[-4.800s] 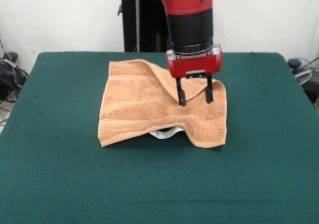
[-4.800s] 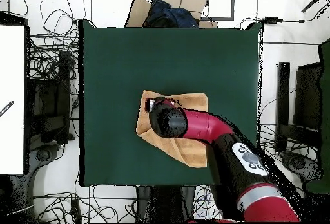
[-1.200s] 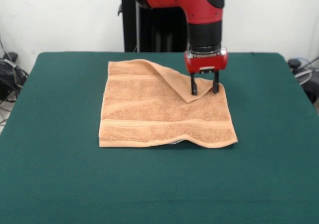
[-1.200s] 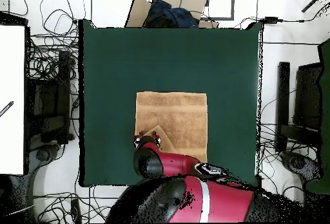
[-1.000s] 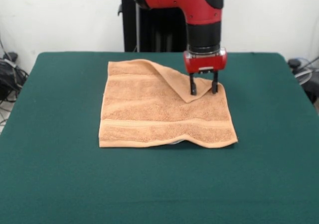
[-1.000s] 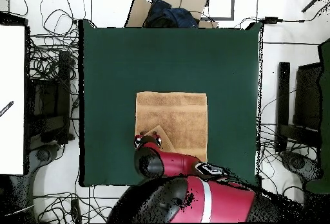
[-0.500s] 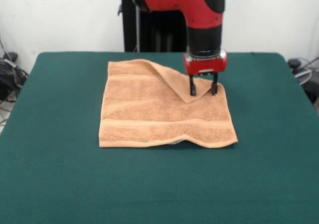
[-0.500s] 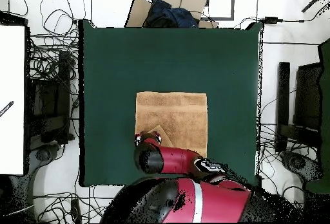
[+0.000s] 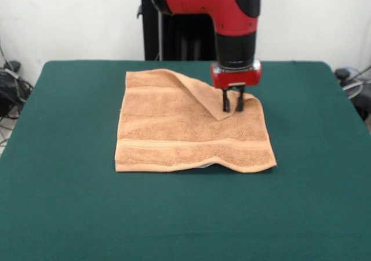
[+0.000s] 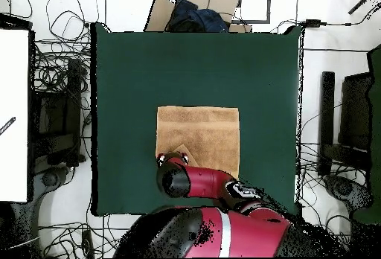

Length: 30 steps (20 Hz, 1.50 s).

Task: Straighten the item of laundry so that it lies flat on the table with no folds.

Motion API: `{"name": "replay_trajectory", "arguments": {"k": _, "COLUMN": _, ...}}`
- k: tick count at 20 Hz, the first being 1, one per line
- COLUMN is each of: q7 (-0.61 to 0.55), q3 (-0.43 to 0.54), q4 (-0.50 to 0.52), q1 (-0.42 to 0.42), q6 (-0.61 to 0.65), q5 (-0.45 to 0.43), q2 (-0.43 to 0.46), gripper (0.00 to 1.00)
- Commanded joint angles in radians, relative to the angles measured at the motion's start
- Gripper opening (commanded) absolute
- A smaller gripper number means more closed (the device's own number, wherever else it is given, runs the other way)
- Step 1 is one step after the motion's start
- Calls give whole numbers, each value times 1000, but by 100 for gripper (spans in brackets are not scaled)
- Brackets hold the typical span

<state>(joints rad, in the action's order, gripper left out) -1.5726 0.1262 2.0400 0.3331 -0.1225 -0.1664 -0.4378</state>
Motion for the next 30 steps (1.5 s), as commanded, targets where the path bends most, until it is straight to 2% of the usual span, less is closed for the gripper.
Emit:
{"name": "replay_trajectory", "arguments": {"k": 1, "q7": -121, "q3": -19, "q4": -120, "q1": -1, "q6": 100, "q5": 25, "q2": 136, "gripper": 0}}
{"name": "replay_trajectory", "arguments": {"k": 10, "q7": -138, "q3": -24, "q4": -113, "q1": -7, "q6": 93, "q5": 36, "q2": 135, "gripper": 0}}
{"name": "replay_trajectory", "arguments": {"k": 13, "q7": -164, "q3": -34, "q4": -100, "q1": -19, "q6": 50, "q5": 45, "q2": 128, "gripper": 0}}
{"name": "replay_trajectory", "arguments": {"k": 19, "q7": -280, "q3": -77, "q4": 26, "q1": -85, "q6": -73, "q5": 94, "q2": 81, "gripper": 0}}
{"name": "replay_trajectory", "arguments": {"k": 25, "q7": -303, "q3": -78, "q4": 100, "q1": -117, "q6": -86, "q5": 130, "q2": 42, "gripper": 0}}
{"name": "replay_trajectory", "arguments": {"k": 30, "q7": -296, "q3": -49, "q4": 174, "q1": -110, "q6": -22, "q5": 155, "q2": -70, "gripper": 0}}
